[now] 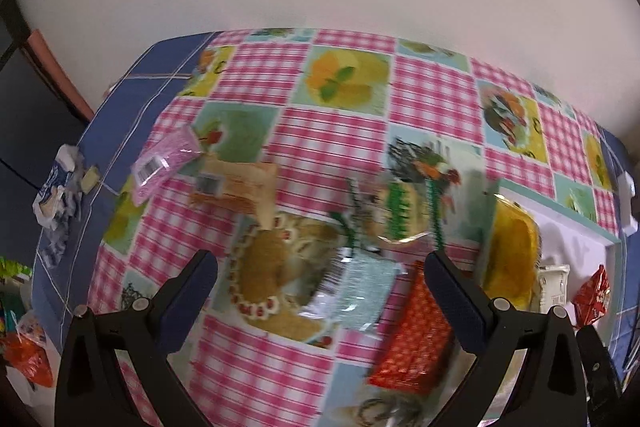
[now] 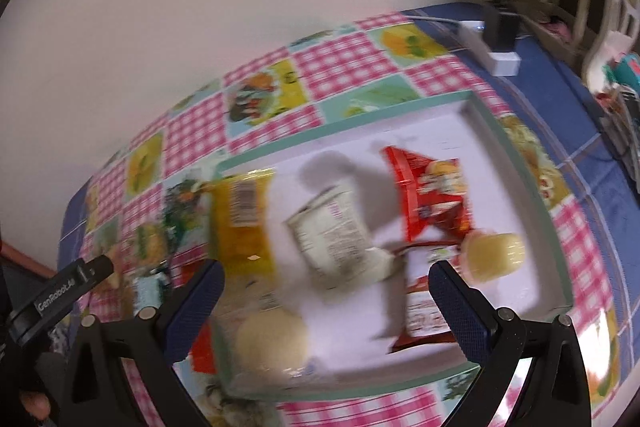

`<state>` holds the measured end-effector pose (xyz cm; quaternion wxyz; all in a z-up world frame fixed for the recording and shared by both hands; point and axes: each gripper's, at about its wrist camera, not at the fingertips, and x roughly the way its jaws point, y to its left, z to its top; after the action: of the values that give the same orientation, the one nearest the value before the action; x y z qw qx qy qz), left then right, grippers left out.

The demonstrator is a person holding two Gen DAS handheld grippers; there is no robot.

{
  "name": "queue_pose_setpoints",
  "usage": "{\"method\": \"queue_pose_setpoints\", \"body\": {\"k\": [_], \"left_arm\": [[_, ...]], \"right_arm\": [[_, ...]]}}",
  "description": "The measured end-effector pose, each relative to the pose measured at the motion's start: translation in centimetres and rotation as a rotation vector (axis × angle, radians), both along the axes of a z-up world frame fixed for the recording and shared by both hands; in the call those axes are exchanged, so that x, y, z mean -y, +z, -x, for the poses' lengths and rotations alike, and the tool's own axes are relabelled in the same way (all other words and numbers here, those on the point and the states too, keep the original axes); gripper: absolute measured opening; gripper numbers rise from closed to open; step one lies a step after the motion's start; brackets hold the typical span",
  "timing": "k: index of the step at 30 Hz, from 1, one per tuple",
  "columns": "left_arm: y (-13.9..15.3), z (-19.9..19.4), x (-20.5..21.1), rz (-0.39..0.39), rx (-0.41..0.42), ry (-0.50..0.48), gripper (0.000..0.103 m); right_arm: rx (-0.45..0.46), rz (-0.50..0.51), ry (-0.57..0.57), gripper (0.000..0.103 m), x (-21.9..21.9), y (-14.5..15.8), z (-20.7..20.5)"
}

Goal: Organize snacks
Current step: 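Withdraw both grippers from the tray toward the remaining snacks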

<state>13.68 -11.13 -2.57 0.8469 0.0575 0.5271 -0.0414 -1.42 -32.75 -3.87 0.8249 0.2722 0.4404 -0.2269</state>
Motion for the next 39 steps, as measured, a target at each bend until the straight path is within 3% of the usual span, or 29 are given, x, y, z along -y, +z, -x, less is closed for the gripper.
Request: {"method": "queue_pose_setpoints", "body": {"k": [11, 18, 32, 39], "left_arm": [[0.2, -1.1, -9.0, 0.037, -0.006, 0.168, 0.103], [-1.2, -1.6, -12.8, 0.062, -0.040, 0.249, 0.103], [-4.7, -3.5, -12.5, 0.125, -0.175, 0.227, 0.103], [-5.0, -5.1, -12.8, 0.156, -0.176, 0.129, 0.103]], "right_arm": [[0.085, -0.038, 0.184, 0.103, -6.3, 0.9, -2.7], [0.067, -0.055, 0.261, 0.103, -9.4, 0.2, -4.3], [0.020, -0.101, 0.324, 0.103, -12.6, -2.0, -7.5], [-0.034, -0.092, 0.344, 0.103, -13.6, -3.6, -9.4]]}}
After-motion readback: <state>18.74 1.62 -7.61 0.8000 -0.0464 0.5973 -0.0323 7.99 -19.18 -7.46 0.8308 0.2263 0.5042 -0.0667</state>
